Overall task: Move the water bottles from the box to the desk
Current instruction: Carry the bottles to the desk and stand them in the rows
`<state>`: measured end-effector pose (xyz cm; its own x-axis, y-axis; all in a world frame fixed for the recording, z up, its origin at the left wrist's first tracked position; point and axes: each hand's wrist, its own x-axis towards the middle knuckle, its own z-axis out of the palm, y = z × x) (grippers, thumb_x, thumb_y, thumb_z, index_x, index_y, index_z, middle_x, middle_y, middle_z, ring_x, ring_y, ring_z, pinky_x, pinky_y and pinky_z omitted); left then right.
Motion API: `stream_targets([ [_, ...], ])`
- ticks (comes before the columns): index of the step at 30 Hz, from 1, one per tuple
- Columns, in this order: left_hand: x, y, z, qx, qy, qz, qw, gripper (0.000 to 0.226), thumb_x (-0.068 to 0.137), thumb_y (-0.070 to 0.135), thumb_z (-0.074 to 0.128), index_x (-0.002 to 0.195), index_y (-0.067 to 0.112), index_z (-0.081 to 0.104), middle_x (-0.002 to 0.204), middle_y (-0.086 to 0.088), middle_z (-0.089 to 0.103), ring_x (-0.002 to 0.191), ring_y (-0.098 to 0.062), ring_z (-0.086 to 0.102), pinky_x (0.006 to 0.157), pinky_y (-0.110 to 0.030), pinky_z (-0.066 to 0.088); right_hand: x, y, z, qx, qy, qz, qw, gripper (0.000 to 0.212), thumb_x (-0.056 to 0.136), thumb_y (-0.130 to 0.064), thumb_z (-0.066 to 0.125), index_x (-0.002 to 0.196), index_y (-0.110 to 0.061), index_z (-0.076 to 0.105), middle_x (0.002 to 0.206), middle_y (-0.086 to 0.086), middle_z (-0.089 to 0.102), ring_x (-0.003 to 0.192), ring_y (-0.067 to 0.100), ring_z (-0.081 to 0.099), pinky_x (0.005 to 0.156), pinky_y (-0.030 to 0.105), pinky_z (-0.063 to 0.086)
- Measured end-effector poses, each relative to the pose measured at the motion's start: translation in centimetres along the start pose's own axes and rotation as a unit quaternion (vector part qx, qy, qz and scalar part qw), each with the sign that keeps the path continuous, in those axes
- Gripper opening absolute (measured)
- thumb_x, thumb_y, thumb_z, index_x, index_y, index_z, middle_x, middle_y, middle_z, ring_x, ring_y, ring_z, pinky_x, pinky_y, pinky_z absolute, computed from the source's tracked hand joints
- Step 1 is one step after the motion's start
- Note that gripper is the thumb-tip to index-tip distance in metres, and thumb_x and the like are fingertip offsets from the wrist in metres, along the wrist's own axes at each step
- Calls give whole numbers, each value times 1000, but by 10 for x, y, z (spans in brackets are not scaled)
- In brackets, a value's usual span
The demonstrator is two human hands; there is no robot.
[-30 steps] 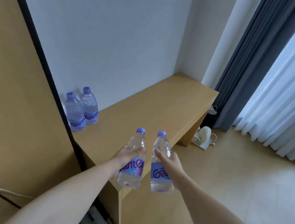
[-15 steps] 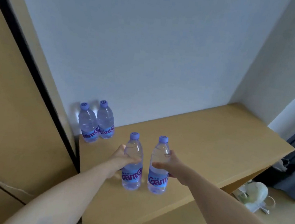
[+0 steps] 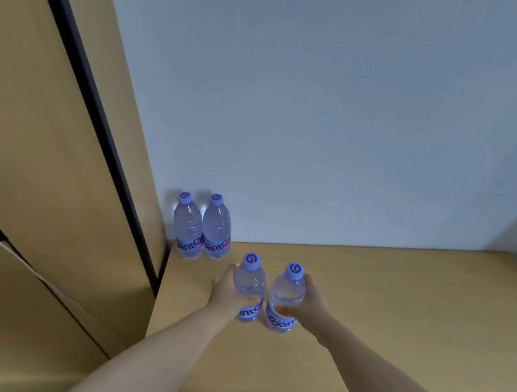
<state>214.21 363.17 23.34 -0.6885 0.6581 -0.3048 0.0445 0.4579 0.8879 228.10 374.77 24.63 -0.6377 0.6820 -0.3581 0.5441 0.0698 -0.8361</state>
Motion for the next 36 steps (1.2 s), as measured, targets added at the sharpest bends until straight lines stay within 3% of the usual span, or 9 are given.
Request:
stream_targets([
  [6,14,13,0,1,7,47,999,32,73,8,72,103,5,62,105,-17,66,99,-29,64,89,-44,52,22,-11,7,-19,25,-5,1000,65,75,-19,77,132,-19,46,124,5,53,110,22,57,93,37,49],
  [11,32,21,4,9,47,41,998,13,72,-2,70,77,4,60,77,-13,63,80,-29,62,71,-38,50,39,-19,9,-23,37,6,999,64,75,-16,75,131,-18,45,123,6,52,110,23,56,93,37,48],
  [14,48,22,7,-58,74,-23,995,31,73,1,74,64,12,47,66,-2,53,71,-21,52,61,-26,41,53,-26,8,-27,44,13,999,62,75,-16,74,130,-17,46,122,5,51,108,22,56,89,35,48],
  [16,60,22,8,-71,85,-52,993,32,71,7,80,72,15,49,74,0,57,72,-16,54,56,-22,41,64,-30,8,-25,46,14,999,60,75,-16,74,128,-16,46,121,5,52,107,22,57,86,33,48],
  [20,86,26,13,-93,100,-113,984,44,75,16,79,105,5,50,103,-10,61,87,-21,55,72,-29,41,89,-37,7,-25,54,14,998,50,76,-21,72,121,-10,52,108,4,54,88,16,54,70,26,42],
  [26,118,28,25,-160,150,-151,964,44,75,18,79,110,0,60,105,-13,67,89,-27,60,75,-32,45,123,-41,6,19,75,37,996,29,75,-24,75,87,-9,53,80,1,49,63,14,41,58,26,36],
  [29,130,35,28,-218,182,-157,946,36,76,15,78,106,1,63,98,-8,67,87,-26,60,77,-32,44,140,-49,4,17,63,21,998,44,73,-24,78,105,-4,55,98,6,59,77,18,54,61,27,42],
  [33,138,44,36,-309,231,-204,900,28,78,14,75,100,11,58,90,-4,60,82,-26,55,79,-34,44,158,-56,4,-1,53,21,998,50,76,-21,75,115,-4,49,116,10,51,92,25,57,65,29,43],
  [36,141,39,43,-348,252,-200,880,24,76,13,78,89,18,57,81,5,60,71,-14,55,78,-29,40,168,-55,1,-4,39,9,999,50,78,-17,75,117,-3,48,119,13,50,94,27,58,67,30,44],
])
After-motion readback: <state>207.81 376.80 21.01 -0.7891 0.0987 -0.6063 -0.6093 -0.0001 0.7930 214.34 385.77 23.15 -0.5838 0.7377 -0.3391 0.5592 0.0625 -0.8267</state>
